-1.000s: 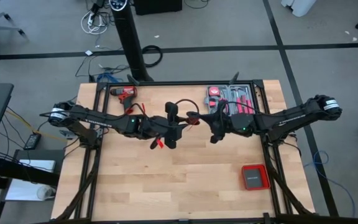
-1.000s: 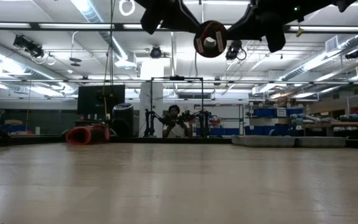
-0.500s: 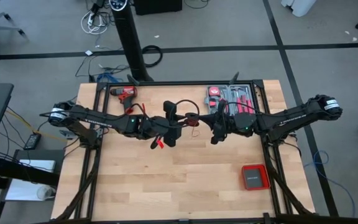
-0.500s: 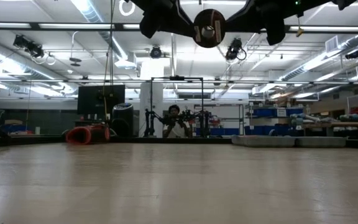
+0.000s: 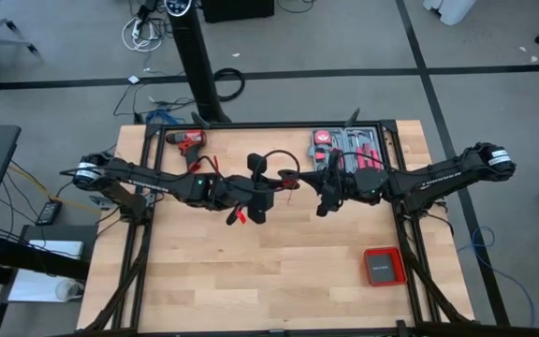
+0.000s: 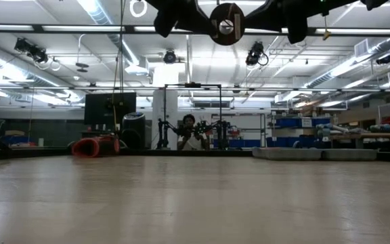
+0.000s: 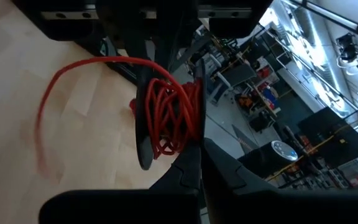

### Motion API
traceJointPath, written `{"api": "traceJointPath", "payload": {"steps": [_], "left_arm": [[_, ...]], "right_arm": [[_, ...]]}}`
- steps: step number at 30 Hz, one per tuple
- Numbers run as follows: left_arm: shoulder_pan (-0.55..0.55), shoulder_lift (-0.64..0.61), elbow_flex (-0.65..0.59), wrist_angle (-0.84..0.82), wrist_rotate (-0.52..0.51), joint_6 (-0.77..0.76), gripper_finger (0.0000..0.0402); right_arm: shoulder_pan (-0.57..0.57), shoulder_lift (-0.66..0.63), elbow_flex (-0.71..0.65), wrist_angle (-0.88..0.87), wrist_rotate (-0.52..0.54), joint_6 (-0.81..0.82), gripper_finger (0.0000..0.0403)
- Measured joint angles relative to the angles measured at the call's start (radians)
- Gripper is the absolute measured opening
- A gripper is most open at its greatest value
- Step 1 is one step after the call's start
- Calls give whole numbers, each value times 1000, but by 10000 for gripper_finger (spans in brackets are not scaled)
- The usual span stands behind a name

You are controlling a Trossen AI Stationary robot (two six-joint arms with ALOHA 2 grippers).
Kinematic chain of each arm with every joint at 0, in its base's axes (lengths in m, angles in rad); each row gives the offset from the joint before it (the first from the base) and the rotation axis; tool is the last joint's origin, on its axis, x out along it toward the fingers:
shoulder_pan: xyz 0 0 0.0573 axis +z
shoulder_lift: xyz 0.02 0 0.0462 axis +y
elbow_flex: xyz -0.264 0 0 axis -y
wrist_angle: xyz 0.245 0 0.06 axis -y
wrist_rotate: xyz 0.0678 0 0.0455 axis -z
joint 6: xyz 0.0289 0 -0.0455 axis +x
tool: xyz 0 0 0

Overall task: Coil cords
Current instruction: Uncoil the red wire from the black spool

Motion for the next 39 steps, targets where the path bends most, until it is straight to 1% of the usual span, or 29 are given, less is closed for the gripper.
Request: {"api": "traceJointPath", "payload": {"steps": [4, 9, 14, 17, 19, 22, 24, 32, 35, 36, 39], "left_arm": [[0, 0, 0, -5, 7, -2, 3], [0, 0, 0, -14, -11, -6, 2], [0, 0, 0, -15, -18, -2, 1], [0, 0, 0, -15, -23, 1, 1], [0, 0, 2, -20, -31, 9, 0], [2, 0, 3, -64, -31, 29, 0], [10, 0, 3, -106, -11, 47, 0], [63, 0, 21, -244, 66, 19, 0], [72, 0, 32, -257, 87, 7, 0], [73, 0, 35, -261, 99, 6, 0], [80, 0, 47, -258, 173, 23, 0]], "right_arm": [[0, 0, 0, -8, 0, 5, 10], [4, 0, 0, -29, 3, 56, 41], [20, 0, 0, -43, 43, 89, 77], [33, 0, 0, -52, 96, 90, 91], [35, -1, 0, -77, 99, 85, 96], [34, 0, -1, -101, 76, 78, 98], [22, -1, -1, -104, 58, 78, 96], [-30, -7, -1, -119, 64, 77, 84], [-33, -7, -1, -143, 72, 87, 79], [-33, -7, -1, -142, 67, 99, 77], [-34, -7, -1, -118, 10, 123, 75]]}}
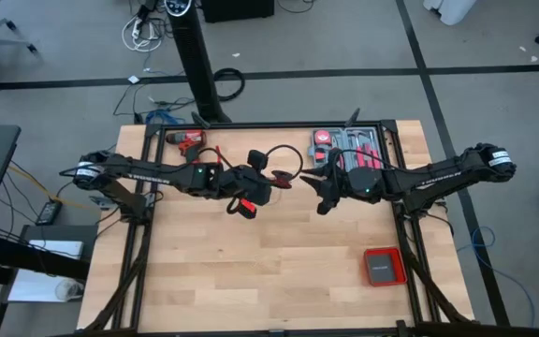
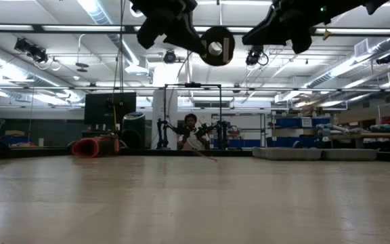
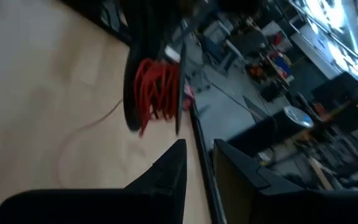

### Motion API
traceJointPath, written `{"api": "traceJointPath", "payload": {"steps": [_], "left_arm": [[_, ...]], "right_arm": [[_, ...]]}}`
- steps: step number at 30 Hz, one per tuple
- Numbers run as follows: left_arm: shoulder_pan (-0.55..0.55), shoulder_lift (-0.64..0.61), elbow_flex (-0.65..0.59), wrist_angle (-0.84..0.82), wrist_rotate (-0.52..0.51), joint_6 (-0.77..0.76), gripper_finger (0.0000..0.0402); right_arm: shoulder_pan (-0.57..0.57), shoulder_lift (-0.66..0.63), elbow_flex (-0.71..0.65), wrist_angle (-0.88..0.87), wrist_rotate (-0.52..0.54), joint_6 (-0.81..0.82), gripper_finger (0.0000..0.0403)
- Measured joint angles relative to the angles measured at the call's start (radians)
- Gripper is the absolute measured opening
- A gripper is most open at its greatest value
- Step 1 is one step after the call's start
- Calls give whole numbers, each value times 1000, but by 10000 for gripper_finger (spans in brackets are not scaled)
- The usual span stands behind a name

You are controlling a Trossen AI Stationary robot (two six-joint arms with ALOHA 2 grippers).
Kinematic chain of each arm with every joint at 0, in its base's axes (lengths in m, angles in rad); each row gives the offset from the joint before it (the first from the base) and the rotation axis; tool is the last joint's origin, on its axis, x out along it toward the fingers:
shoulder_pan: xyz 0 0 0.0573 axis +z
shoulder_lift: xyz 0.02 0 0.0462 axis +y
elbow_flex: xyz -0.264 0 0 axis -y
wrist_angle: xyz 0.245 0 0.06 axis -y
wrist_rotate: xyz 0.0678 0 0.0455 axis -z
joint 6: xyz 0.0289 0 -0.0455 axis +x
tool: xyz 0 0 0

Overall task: Coil cords
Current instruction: Uncoil the red wire from the black spool

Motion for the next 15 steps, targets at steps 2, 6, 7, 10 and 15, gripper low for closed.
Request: {"api": "traceJointPath", "payload": {"steps": [2, 6, 7, 10, 15], "left_arm": [[8, 0, 2, 7, 34, 2, 0], [20, 0, 2, 17, 44, 3, 0], [21, 0, 2, 28, 43, 4, 0], [25, 0, 2, 44, 53, 6, 0], [26, 0, 2, 70, 88, 6, 0]], "right_arm": [[0, 0, 0, 20, -27, 2, 75], [-1, 0, 0, 24, -69, 10, 75], [-1, 0, 0, 27, -83, 17, 75], [-3, 0, 0, 39, -103, 28, 75], [-16, 0, 0, 54, -106, 27, 75]]}}
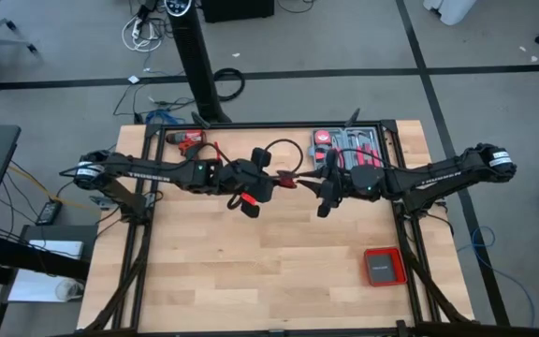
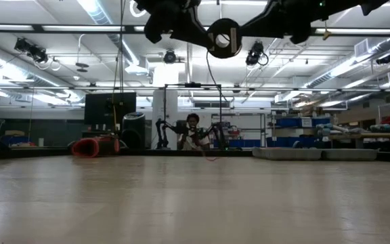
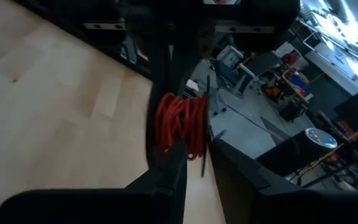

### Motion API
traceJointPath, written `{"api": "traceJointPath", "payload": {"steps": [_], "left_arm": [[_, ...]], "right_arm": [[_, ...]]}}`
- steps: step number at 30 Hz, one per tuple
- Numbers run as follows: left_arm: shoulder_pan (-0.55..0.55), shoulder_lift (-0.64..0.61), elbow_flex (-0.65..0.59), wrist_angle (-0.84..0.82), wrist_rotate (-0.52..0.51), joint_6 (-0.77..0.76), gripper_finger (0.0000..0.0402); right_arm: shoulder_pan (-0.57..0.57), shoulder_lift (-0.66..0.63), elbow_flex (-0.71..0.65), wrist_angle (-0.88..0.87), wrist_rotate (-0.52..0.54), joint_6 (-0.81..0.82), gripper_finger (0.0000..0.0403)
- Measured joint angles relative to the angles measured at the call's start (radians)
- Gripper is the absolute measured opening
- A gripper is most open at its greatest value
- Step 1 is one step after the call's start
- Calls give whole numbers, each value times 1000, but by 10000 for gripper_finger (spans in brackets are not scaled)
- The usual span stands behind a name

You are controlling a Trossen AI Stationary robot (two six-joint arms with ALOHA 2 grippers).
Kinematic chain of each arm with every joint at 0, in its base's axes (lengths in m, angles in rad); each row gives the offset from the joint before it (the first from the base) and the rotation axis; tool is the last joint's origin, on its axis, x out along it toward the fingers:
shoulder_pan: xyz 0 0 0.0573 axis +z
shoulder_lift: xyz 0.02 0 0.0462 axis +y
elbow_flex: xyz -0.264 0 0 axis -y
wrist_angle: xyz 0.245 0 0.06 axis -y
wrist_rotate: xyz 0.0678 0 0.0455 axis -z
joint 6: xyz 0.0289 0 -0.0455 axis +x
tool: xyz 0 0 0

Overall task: Coil cords
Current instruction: Uncoil the red wire from the black spool

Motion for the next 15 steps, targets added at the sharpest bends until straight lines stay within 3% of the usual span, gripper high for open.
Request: {"api": "traceJointPath", "payload": {"steps": [10, 15], "left_arm": [[0, 0, -1, 28, 22, 2, 0], [0, 0, -2, 38, 22, 2, 0]], "right_arm": [[-28, 8, 0, 14, -68, -2, 73], [-28, 8, 0, 20, -68, -32, 24]]}}
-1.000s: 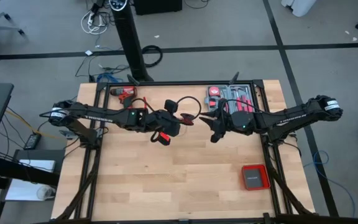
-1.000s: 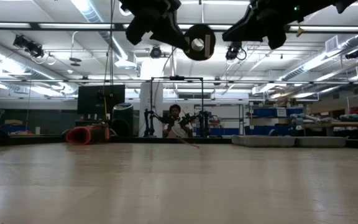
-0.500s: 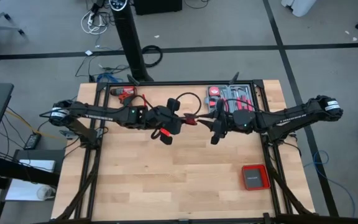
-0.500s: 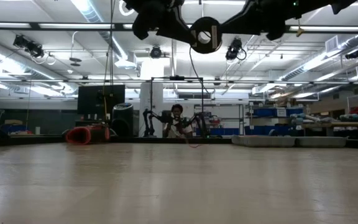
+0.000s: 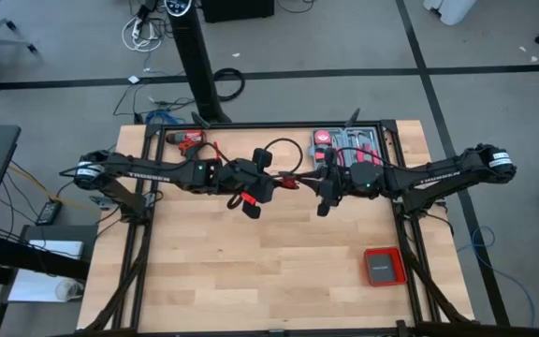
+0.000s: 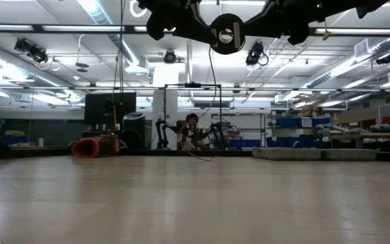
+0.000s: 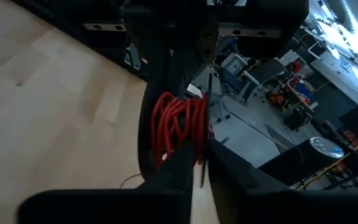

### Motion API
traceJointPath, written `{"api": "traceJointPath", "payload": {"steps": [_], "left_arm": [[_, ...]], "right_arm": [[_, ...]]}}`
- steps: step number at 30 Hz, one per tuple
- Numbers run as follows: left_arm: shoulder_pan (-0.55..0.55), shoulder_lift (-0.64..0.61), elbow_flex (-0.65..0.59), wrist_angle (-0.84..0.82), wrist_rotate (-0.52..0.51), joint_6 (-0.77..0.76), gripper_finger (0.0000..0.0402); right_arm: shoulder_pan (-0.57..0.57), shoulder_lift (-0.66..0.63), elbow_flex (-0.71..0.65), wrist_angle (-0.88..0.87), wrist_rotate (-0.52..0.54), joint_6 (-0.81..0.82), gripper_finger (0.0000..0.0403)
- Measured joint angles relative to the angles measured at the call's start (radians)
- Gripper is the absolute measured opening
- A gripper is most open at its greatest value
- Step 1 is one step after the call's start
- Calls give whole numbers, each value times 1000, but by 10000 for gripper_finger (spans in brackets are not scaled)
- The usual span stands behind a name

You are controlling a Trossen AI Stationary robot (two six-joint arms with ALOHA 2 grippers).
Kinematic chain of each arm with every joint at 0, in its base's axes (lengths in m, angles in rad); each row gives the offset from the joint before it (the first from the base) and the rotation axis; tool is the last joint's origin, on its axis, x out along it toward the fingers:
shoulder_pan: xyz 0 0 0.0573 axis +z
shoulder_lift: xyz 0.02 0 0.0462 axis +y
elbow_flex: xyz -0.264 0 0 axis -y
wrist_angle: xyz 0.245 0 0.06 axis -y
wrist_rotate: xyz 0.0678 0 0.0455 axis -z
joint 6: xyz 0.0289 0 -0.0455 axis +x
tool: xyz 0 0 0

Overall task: Coil cords
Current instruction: Uncoil the red wire from the black spool

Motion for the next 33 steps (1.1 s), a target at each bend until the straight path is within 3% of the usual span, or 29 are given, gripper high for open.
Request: {"api": "traceJointPath", "payload": {"steps": [9, 14, 20, 26, 33], "left_arm": [[0, 0, -1, 13, -18, -12, 9], [-15, 1, -1, 34, -173, -30, 25], [-44, -25, 22, -10, -299, -96, 71], [-47, -44, 31, -48, -279, -234, 87], [-14, -34, -19, -7, -144, -406, 87]], "right_arm": [[-9, -1, 0, 4, 18, 14, 3], [-11, 0, 2, 7, 54, 36, 2], [4, -22, 1, -47, 136, 28, 1], [28, -62, 0, -84, 187, 13, 1], [42, -91, 0, -57, 255, -18, 0]]}}
